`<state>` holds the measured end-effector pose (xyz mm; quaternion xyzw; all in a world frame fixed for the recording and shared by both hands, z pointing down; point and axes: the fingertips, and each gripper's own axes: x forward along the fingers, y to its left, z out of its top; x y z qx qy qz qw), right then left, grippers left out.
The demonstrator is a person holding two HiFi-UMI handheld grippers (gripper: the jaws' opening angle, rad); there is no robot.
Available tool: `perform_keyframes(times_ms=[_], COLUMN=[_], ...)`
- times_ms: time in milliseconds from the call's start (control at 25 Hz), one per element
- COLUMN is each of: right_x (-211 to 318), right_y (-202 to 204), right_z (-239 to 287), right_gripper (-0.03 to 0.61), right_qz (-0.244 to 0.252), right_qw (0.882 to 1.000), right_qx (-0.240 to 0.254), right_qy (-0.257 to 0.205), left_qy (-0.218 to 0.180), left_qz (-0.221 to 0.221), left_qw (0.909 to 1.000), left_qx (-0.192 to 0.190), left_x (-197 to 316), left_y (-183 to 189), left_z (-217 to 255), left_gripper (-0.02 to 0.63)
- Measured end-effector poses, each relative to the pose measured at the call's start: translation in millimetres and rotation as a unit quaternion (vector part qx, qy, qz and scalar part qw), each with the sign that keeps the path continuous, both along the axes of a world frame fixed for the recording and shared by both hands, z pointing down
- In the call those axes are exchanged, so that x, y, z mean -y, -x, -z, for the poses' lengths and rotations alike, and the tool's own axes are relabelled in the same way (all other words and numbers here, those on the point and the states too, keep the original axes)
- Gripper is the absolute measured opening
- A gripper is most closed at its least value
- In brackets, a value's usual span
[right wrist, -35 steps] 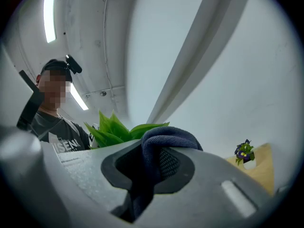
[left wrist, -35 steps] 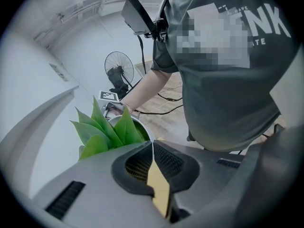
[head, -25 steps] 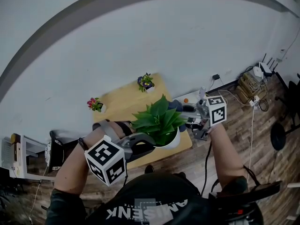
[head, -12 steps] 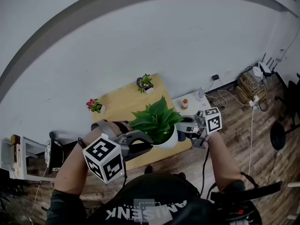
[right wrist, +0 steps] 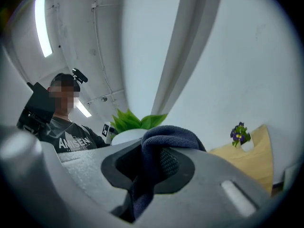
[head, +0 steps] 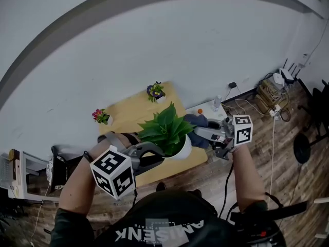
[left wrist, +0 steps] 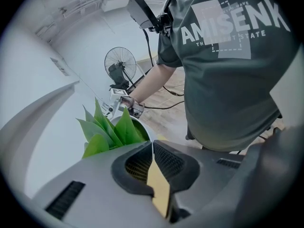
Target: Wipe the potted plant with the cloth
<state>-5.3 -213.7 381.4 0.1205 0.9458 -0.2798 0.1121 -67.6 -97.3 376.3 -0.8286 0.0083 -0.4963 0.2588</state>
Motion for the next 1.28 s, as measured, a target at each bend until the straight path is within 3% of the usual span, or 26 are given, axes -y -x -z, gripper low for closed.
perform_keyframes(times_ms=[280,480,960,1280], right_x=[-17,-24,-28,-32], right_y=[13,25,7,-8], right_z=[68,72,14,-38], right_gripper=[0.051,0.051,0.051,0.051], right_qz=[-0.009,-0.017,-0.049,-0.075], right_qw=[0.996,0.995,0.998,0.996], right_qx=[0.029,0.012,0.024,-0.01], right_qy=[-0.083,-0.099,-0.009,0.037], left_qy=[-0.004,-0.015,-0.022,-0.014], left_qz=[0.018,0.038,0.055,0.05], left_qw=[0.9998,0.9989,0.9978,0.9982], left_qx=[-0.01,-0.02,-0.031,-0.029], left_x=[-1,4,9,12], left_y=[1,8,9,6], left_z=[-3,0,-1,-8], left_gripper=[0.015,0.014,0.015,0.015])
